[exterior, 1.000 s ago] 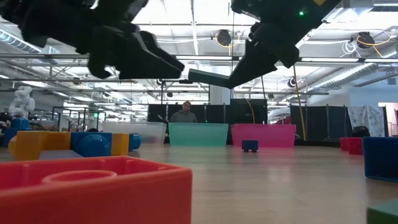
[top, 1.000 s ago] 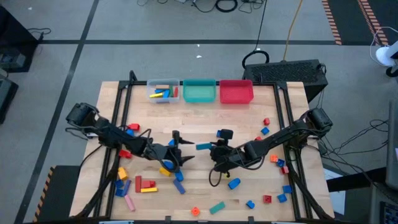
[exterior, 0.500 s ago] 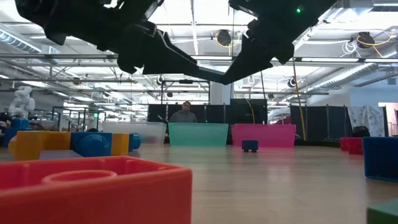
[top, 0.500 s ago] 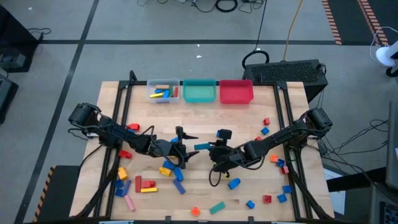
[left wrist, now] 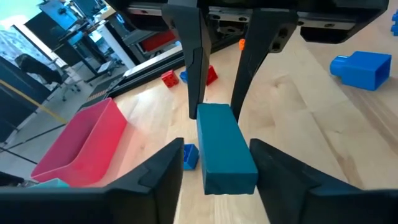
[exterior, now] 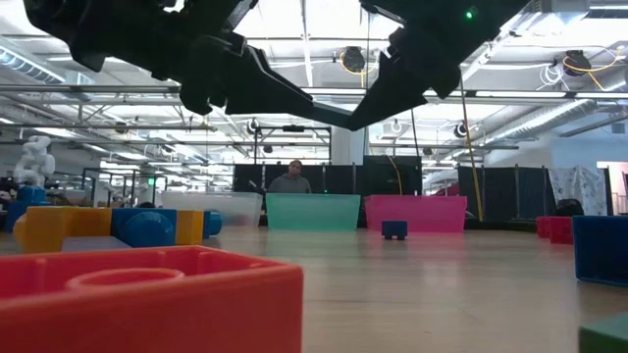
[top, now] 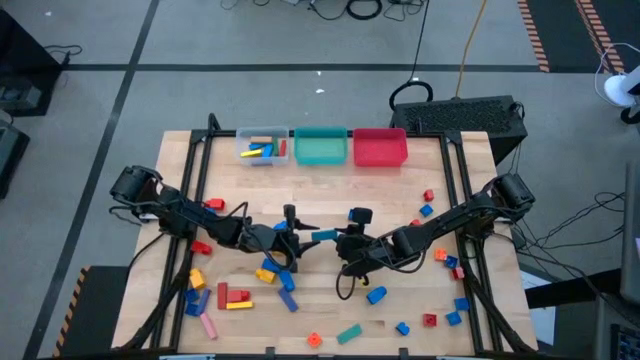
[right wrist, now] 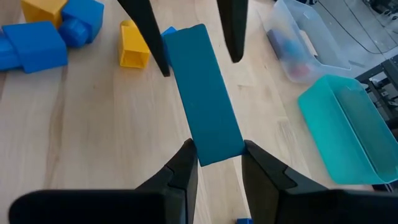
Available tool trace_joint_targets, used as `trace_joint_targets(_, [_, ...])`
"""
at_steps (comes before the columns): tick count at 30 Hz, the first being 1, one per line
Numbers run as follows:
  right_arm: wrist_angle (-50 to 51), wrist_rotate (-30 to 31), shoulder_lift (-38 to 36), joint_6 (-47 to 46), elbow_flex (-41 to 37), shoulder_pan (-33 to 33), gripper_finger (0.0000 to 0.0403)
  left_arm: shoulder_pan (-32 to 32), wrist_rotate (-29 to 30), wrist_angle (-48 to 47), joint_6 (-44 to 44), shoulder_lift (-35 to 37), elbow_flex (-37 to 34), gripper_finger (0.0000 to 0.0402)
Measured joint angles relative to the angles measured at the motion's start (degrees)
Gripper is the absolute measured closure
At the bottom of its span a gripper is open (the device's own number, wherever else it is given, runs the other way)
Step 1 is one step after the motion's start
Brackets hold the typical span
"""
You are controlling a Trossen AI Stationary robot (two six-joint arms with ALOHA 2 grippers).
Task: Sort blocks by size
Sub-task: Put the light blue block into the transparent bin
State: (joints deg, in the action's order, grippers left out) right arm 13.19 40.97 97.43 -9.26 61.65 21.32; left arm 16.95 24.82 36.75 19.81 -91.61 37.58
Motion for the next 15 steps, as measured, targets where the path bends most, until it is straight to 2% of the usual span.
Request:
trace_joint_targets(6, [-1.85,0.04,0.00,0.70,0.00,0.00,0.0319,0.00,-0.16,-0.39,0.00,0.00,0.00,0.0261])
trace_joint_targets(15, [-2.11,-0.14,0.00,0.85,0.00,0.00,0.0318,0.01,0.47,-0.39,0.01,0.00,0.00,0.0278])
